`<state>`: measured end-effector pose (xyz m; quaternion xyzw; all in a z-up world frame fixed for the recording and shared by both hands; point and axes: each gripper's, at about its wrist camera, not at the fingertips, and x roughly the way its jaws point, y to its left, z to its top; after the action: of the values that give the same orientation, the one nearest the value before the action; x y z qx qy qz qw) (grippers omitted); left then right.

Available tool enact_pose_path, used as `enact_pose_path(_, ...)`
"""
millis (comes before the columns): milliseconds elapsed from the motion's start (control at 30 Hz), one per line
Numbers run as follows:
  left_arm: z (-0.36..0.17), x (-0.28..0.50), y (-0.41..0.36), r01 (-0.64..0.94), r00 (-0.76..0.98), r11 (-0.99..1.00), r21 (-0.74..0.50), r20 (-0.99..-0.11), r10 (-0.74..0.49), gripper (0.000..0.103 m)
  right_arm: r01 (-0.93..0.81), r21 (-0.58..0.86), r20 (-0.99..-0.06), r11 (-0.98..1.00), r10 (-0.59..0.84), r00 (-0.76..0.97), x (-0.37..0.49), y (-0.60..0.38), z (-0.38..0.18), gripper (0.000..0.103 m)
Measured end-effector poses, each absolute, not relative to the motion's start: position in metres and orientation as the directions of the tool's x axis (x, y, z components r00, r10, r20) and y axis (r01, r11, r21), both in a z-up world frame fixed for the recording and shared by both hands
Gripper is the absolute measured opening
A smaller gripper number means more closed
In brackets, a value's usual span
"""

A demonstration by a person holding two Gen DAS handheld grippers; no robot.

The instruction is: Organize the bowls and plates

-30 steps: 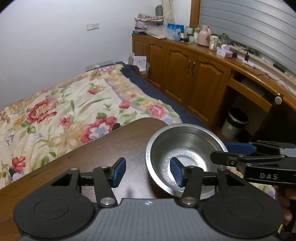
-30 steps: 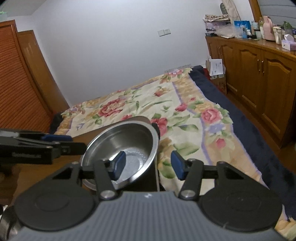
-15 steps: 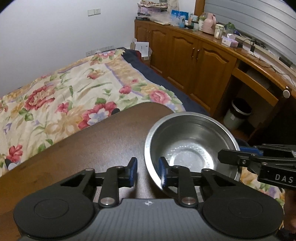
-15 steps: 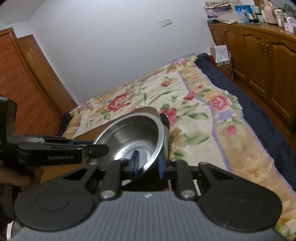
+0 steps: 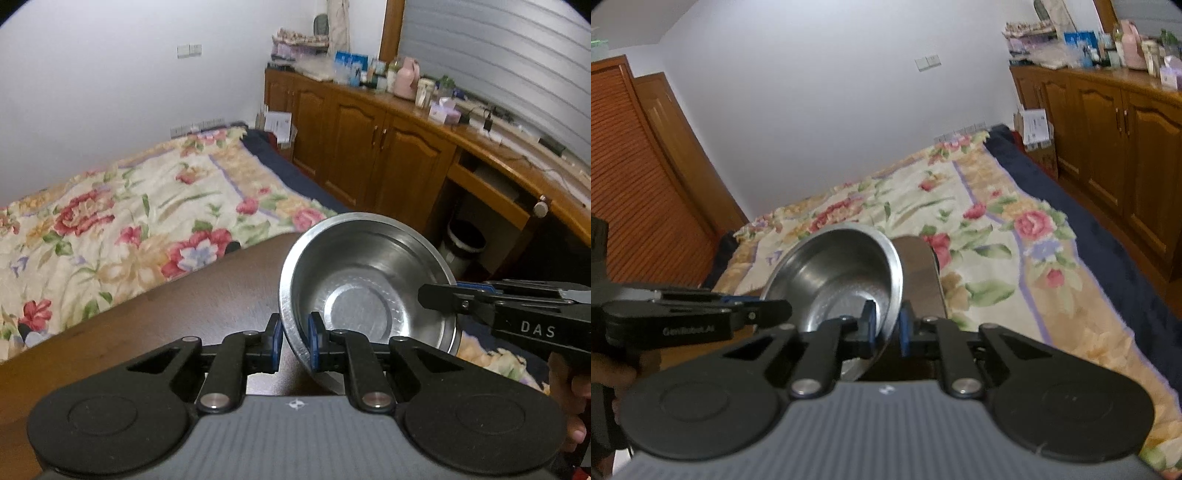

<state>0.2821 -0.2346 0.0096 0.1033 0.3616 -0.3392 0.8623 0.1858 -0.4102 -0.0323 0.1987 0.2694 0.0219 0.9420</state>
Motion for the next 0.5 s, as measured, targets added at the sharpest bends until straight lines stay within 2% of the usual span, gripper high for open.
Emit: enact_pose_path(500, 0.069, 0.231, -0.194, 0.663, 0.589, 0.747, -0.048, -0.583, -0.560, 0.017, 0.025, 0.314, -0.422, 0.949, 0.117, 0.899, 0.164, -0.388, 0.016, 0.014)
